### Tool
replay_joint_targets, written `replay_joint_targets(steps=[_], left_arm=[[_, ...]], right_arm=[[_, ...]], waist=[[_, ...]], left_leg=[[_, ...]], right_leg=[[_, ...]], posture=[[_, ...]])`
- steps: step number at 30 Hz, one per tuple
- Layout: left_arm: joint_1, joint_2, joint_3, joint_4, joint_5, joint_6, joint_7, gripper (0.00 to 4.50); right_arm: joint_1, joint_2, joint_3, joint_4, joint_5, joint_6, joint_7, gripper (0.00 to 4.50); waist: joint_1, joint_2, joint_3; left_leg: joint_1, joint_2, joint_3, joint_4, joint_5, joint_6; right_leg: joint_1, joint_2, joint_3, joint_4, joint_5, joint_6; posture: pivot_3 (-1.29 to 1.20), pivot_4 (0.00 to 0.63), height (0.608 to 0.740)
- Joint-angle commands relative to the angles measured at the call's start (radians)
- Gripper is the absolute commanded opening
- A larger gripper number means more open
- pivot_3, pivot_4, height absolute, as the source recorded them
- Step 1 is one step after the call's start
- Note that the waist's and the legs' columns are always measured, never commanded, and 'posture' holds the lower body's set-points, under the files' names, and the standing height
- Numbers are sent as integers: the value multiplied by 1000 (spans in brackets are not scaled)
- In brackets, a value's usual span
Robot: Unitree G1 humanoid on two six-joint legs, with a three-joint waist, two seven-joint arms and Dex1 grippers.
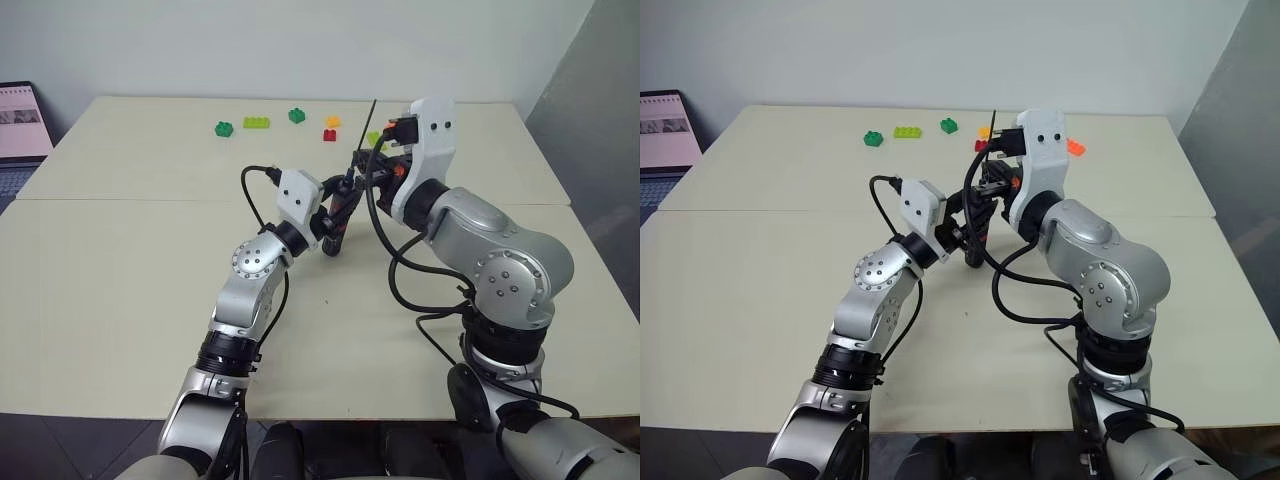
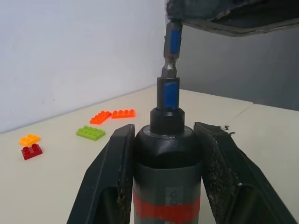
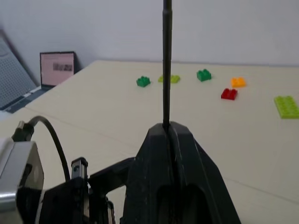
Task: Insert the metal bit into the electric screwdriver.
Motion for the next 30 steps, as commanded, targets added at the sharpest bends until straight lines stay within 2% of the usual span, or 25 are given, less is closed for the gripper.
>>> replay_joint_targets(steps=[1, 7, 19, 20, 22, 25, 30], left_arm=[[-1, 5, 17, -10, 13, -16, 10, 1636], [-1, 7, 17, -9, 13, -17, 8, 1636], [0, 11, 19, -6, 12, -20, 5, 1636], [0, 12, 19, -5, 12, -20, 4, 1636], [0, 12, 20, -4, 11, -21, 3, 1636], [-1, 12, 20, -3, 10, -21, 1, 1636], [-8, 14, 22, 3, 8, -22, -2, 1636]], right_arm=[[3, -50, 20, 23, 17, -13, 68, 0], [-30, -101, 6, 85, 27, -45, 129, 0], [-60, -126, -36, 126, 68, -59, 168, 0], [-61, -126, -40, 126, 70, -62, 167, 414], [-64, -129, -47, 123, 74, -71, 170, 707], [-70, -134, -54, 119, 81, -74, 178, 1483], [-73, -154, -75, 99, 110, -72, 202, 2492]], waist=[[0, 0, 0], [0, 0, 0], [0, 0, 0], [0, 0, 0], [1, 0, 0], [1, 0, 0], [1, 0, 0]], left_leg=[[0, 0, 0, 0, 0, 0], [0, 0, 0, 0, 0, 0], [0, 0, 0, 0, 0, 0], [0, 0, 0, 0, 0, 0], [0, 0, 0, 0, 0, 0], [-1, 0, 0, 0, 0, 0], [-1, 0, 0, 0, 0, 0]], right_leg=[[0, 0, 0, 0, 0, 0], [0, 0, 0, 0, 0, 0], [0, 0, 0, 0, 0, 0], [0, 0, 0, 0, 0, 0], [0, 0, 0, 0, 0, 0], [0, 0, 0, 0, 0, 0], [0, 0, 0, 0, 0, 0]], posture=[[0, 150, 740], [0, 150, 740], [0, 150, 740], [0, 150, 740], [0, 150, 740], [0, 150, 740], [0, 150, 740]])
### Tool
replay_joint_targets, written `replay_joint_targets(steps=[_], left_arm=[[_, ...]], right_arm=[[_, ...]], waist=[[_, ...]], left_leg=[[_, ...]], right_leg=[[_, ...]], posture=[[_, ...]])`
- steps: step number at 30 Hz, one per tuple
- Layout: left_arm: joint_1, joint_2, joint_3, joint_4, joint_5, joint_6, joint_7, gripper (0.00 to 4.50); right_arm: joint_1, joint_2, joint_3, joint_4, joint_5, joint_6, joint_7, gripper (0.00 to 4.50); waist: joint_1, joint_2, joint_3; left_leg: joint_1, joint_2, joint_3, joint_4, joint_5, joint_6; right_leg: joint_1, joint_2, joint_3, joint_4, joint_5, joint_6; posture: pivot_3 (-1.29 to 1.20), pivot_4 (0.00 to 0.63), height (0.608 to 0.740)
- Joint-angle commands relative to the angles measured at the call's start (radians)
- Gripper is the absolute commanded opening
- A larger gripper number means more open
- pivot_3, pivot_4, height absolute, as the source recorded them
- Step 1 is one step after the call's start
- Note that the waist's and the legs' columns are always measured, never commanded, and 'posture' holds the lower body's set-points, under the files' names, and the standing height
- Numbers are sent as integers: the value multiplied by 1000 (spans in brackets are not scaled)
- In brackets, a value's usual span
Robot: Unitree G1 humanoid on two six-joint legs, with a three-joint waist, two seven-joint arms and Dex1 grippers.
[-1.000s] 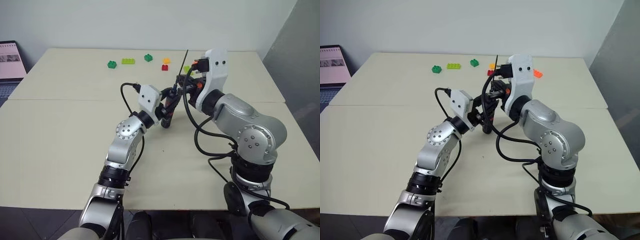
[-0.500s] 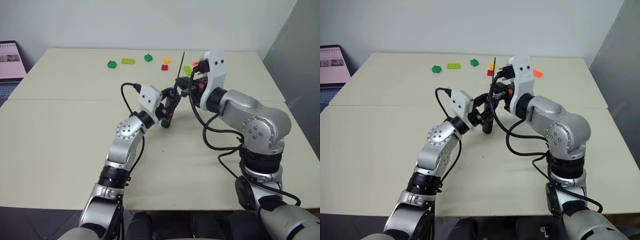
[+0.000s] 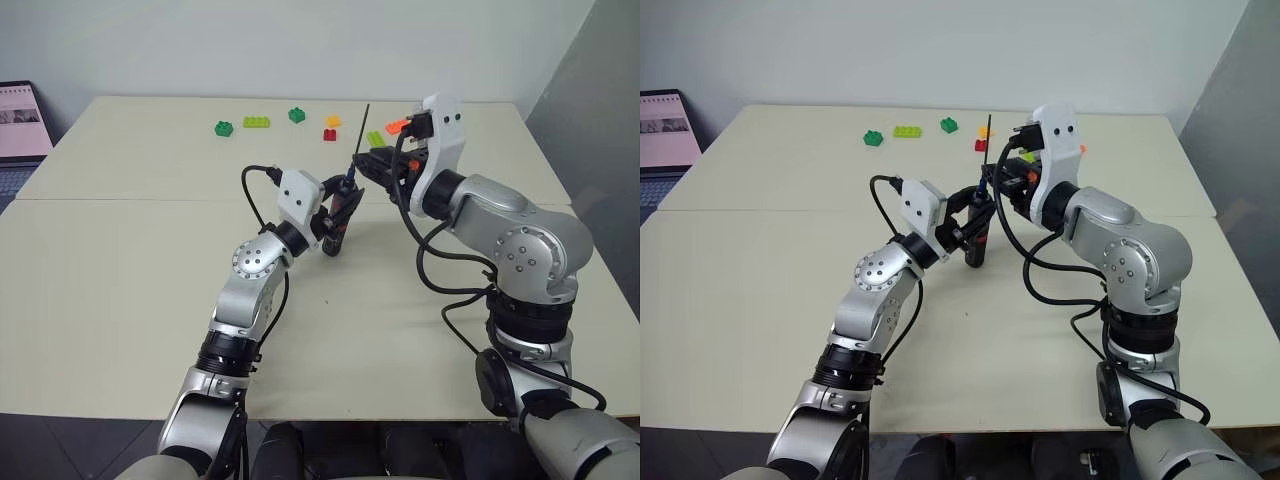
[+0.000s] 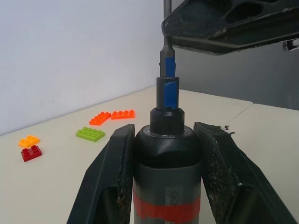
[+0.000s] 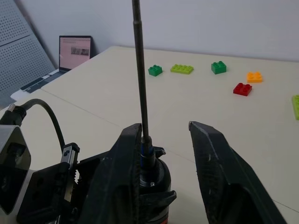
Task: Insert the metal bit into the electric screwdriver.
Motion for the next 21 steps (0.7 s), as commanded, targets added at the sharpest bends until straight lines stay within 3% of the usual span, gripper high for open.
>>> replay_joint_targets(steps=[1, 4, 6, 9, 11, 17, 21], left_arm=[[-10, 13, 25, 3, 6, -12, 0, 1636], [-17, 11, 24, 7, 3, -13, -3, 1636], [-23, 12, 27, 10, -1, -12, -6, 1636], [-45, 22, 40, 9, -15, 1, -12, 1636], [-85, 40, 47, 9, -13, 5, -22, 1636], [-320, 176, -25, 127, 123, 26, -95, 1636], [-468, 264, -165, 319, 240, 58, -286, 1636]], right_arm=[[-29, -19, -34, -49, 46, -19, 31, 2704], [-24, -63, -55, -61, 78, -22, 72, 3265], [-15, -100, -70, -75, 103, -17, 106, 3316], [13, -173, -80, -121, 160, -13, 178, 4169], [44, -233, -84, -163, 184, -17, 220, 4492], [180, -448, -122, -299, 240, -36, 344, 4500], [280, -586, -131, -385, 255, -79, 436, 4500]], waist=[[0, 0, 0], [0, 0, 0], [2, 0, 0], [4, 0, 0], [3, 0, 0], [10, -2, 4], [26, -2, 4]], left_leg=[[0, 0, 0, 0, 0, 0], [0, 0, 0, 0, 0, 0], [0, 0, 0, 0, 0, 0], [-1, 0, 0, 1, 0, 0], [-1, 0, 0, 0, 0, 0], [-4, -1, -1, 1, 0, 1], [-5, -4, -3, 0, 0, 1]], right_leg=[[0, 0, 0, 0, 0, 0], [0, 0, 0, 0, 0, 0], [0, 0, 0, 0, 0, 0], [0, 0, 0, -1, 0, 0], [0, 0, 0, -1, 0, 0], [-3, 0, -1, -1, 0, 0], [-2, -1, 0, -3, 0, 0]], posture=[[0, 150, 740], [0, 150, 740], [0, 150, 740], [0, 150, 740], [0, 150, 740], [0, 150, 740], [0, 150, 740]])
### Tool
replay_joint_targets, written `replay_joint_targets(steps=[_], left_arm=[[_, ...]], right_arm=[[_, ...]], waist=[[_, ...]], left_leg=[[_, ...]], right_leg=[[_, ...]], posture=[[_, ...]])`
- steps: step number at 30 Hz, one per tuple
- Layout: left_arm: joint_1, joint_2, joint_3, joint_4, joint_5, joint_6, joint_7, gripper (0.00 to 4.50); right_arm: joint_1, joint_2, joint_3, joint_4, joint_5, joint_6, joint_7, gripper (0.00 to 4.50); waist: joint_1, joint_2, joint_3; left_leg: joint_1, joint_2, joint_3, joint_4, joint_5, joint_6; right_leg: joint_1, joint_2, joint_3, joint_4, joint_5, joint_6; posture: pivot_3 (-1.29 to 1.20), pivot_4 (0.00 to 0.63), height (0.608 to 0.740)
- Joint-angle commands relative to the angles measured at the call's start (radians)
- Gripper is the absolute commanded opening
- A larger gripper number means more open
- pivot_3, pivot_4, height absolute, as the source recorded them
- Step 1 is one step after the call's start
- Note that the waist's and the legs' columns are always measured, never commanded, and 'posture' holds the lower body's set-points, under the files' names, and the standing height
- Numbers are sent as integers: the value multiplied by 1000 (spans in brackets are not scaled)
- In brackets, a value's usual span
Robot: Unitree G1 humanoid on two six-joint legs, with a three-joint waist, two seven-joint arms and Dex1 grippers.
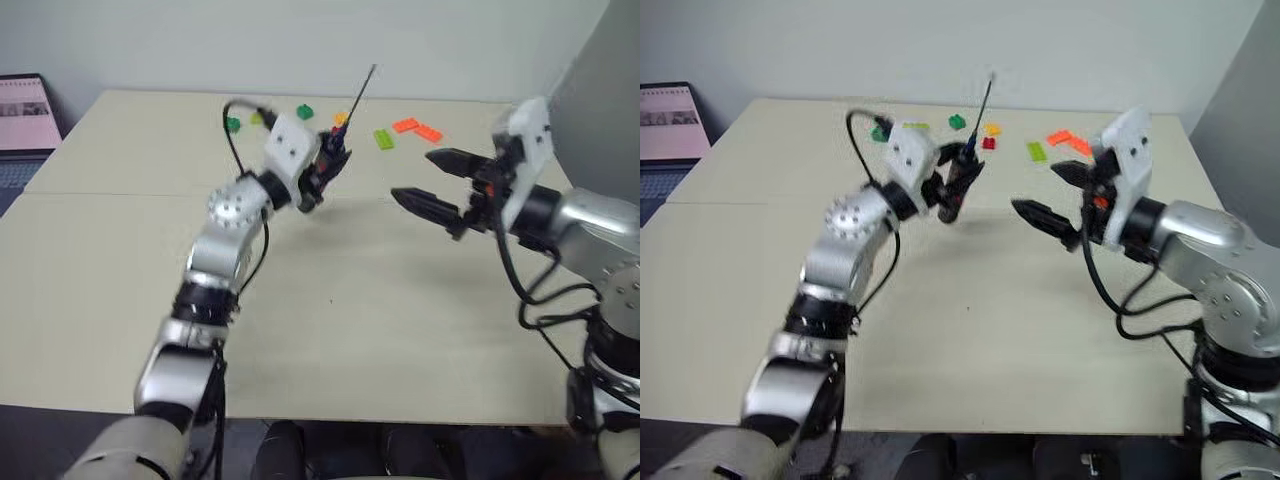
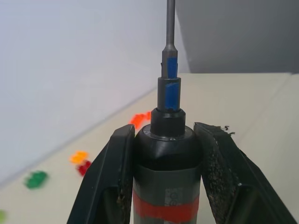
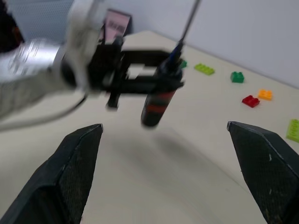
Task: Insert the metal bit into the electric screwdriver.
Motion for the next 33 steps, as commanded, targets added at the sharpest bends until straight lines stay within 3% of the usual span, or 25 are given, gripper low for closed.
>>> replay_joint_targets(steps=[1, 6, 12, 23, 25, 33], left_arm=[[-100, 40, -133, 147, 110, -12, -183, 1635], [-218, 25, -265, 410, 242, -168, -309, 1635], [-351, -91, -390, 698, 380, -308, -385, 1634], [-348, -183, -379, 818, 434, -351, -438, 1633], [-357, -188, -355, 818, 420, -340, -430, 2336], [-405, -151, -166, 721, 248, -155, -553, 3826]], right_arm=[[58, -96, -27, -99, 18, -71, 85, 4500], [120, -159, -14, -133, 21, -116, 123, 4500], [171, -225, 48, -120, -78, -191, 135, 4500], [271, -334, 87, -88, -162, -260, 197, 4500], [274, -338, 84, -79, -168, -268, 206, 4500], [304, -337, 75, -20, -192, -308, 235, 4500]], waist=[[3, 0, 0], [3, -3, 3], [3, -4, 4], [4, -5, 4], [4, -5, 4], [4, -6, 5]], left_leg=[[0, -1, 0, 0, 0, 0], [-1, -2, -1, -1, 0, 0], [-2, -3, -1, 0, 0, 1], [-2, -6, -3, 0, 0, 1], [-2, -6, -3, 0, 0, 1], [-2, -7, -4, 2, 2, 3]], right_leg=[[1, -1, 0, 0, 0, 0], [0, -1, 0, -2, 0, 0], [-2, -2, 1, -1, 0, 0], [-2, -4, 2, 0, 0, 0], [-1, -4, 1, 1, 0, 0], [0, -4, 1, 2, 0, 0]], posture=[[0, 150, 740], [0, 150, 740], [0, 150, 740], [0, 150, 740], [0, 150, 740], [0, 150, 740]])
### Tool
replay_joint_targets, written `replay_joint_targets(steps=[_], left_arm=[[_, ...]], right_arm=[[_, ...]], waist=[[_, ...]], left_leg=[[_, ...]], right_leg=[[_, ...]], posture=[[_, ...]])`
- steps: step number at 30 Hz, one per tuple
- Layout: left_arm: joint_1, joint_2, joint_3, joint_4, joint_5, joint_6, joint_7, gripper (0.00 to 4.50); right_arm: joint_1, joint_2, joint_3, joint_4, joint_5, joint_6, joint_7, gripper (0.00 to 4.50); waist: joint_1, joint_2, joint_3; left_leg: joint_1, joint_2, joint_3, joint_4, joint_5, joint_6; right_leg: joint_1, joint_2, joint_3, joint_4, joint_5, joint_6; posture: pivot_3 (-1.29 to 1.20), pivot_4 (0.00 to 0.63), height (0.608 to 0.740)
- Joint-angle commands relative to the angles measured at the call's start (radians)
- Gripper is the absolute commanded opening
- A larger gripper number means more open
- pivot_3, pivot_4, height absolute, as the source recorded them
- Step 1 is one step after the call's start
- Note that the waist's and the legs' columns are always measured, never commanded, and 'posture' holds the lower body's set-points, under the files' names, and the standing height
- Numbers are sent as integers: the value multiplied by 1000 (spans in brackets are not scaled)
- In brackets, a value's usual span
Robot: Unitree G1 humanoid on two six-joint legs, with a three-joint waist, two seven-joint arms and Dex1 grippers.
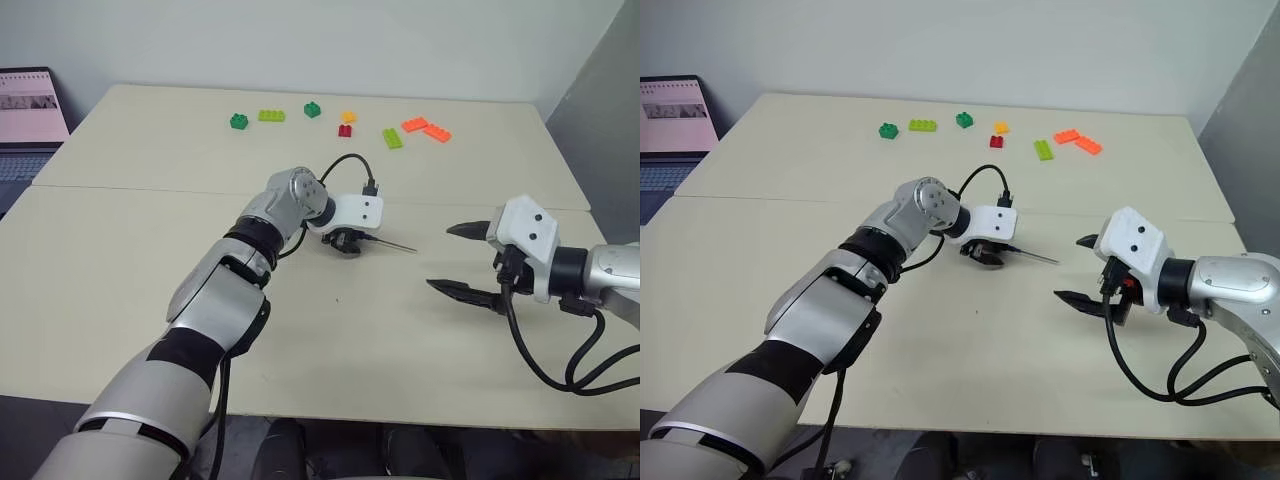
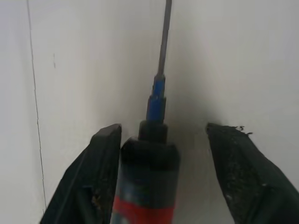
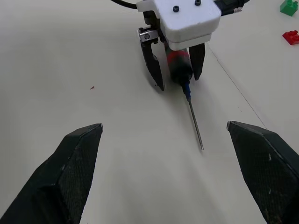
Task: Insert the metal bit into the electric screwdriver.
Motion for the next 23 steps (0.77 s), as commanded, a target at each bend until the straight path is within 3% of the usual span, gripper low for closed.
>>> replay_joint_targets(steps=[1, 3, 7, 13, 19, 23], left_arm=[[-55, 56, 133, -136, -129, 120, -83, 4053], [-29, 118, 203, -236, -192, 171, -105, 4437], [105, 269, 283, -447, -218, 264, -57, 4437], [565, 515, 531, -837, -289, 393, 69, 4437], [873, 637, 749, -1022, -429, 544, 76, 4437], [951, 658, 776, -1063, -471, 562, 86, 4437]], right_arm=[[16, -11, -31, 18, -24, -49, 21, 4500], [31, -2, -48, 30, -30, -77, 27, 4500], [100, 30, -115, 49, -37, -157, 46, 4500], [300, 26, -238, 75, -111, -321, 121, 4500], [311, 5, -327, 163, -73, -375, 225, 4500], [249, -18, -282, 225, -74, -395, 271, 4500]], waist=[[0, 0, 0], [-1, 0, 0], [-12, 1, 0], [-27, 2, -1], [-9, 0, 0], [6, 0, 0]], left_leg=[[0, 0, 0, 0, 0, 1], [0, 0, 0, 0, 1, 1], [2, 0, -1, -1, 1, 0], [5, 0, -5, 0, 2, -2], [4, 0, -8, 0, 1, 0], [10, 0, -8, 1, 1, 0]], right_leg=[[0, 0, 0, 0, 0, 0], [0, 0, 0, 1, 0, 0], [1, 0, 0, 1, 0, 0], [3, 0, -1, 1, 0, 0], [5, 0, -3, 1, 0, 0], [13, 0, -4, 1, 1, 1]], posture=[[0, 150, 740], [0, 150, 740], [0, 150, 740], [0, 150, 740], [0, 150, 740], [0, 150, 740]])
